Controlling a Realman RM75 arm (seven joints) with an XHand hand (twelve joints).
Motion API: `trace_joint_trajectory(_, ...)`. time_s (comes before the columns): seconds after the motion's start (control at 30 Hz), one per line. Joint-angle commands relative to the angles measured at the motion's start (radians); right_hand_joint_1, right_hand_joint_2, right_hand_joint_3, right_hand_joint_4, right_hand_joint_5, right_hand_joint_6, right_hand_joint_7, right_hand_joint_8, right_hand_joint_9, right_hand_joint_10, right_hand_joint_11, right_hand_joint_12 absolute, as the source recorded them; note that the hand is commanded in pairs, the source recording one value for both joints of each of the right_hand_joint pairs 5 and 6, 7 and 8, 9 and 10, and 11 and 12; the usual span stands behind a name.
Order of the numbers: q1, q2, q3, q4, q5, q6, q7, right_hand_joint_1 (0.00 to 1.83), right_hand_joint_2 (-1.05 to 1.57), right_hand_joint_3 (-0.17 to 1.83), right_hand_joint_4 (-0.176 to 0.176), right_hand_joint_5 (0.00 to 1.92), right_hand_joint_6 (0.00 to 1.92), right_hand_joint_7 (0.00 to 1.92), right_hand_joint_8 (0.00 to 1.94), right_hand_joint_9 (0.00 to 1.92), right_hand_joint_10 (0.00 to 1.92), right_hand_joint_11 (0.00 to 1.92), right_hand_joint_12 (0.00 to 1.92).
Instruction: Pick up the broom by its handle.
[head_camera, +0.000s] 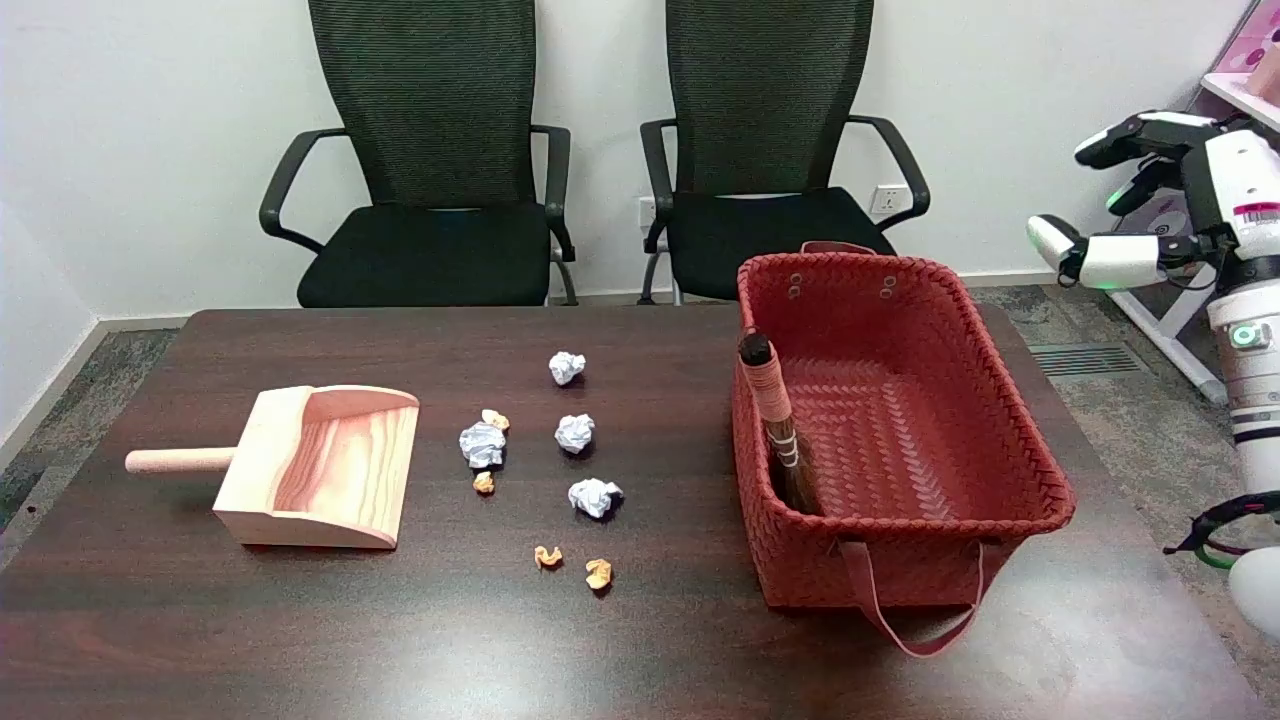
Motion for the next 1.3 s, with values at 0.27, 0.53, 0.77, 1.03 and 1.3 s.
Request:
trace_joint_trajectory(0.27,0.004,-0.002,-0.042,0.002,-0.022,-0.051,0.064,1.01,0.34,0.9,-0.176,0.84,0.84,0.84,0.84,0.65,0.65,1.03,1.03)
trace_joint_trajectory(0.53,0.006,-0.004,-0.07,-0.041,-0.033,-0.052,0.248,1.01,0.34,0.9,-0.176,0.83,0.83,0.83,0.83,0.66,0.66,1.04,1.04)
trace_joint_trajectory(0.77,0.007,-0.004,-0.091,-0.078,-0.031,-0.104,0.52,0.99,0.32,0.91,-0.176,0.79,0.79,0.79,0.79,0.68,0.68,1.08,1.08)
trace_joint_trajectory(1.03,0.025,-0.001,-0.092,-0.124,-0.097,-0.191,0.699,0.98,0.3,0.93,-0.176,0.74,0.74,0.74,0.74,0.66,0.66,1.07,1.07)
trace_joint_trajectory(1.3,0.052,-0.02,-0.112,-0.18,-0.122,-0.282,0.726,0.97,0.28,0.96,-0.176,0.71,0.71,0.71,0.71,0.64,0.64,1.05,1.05)
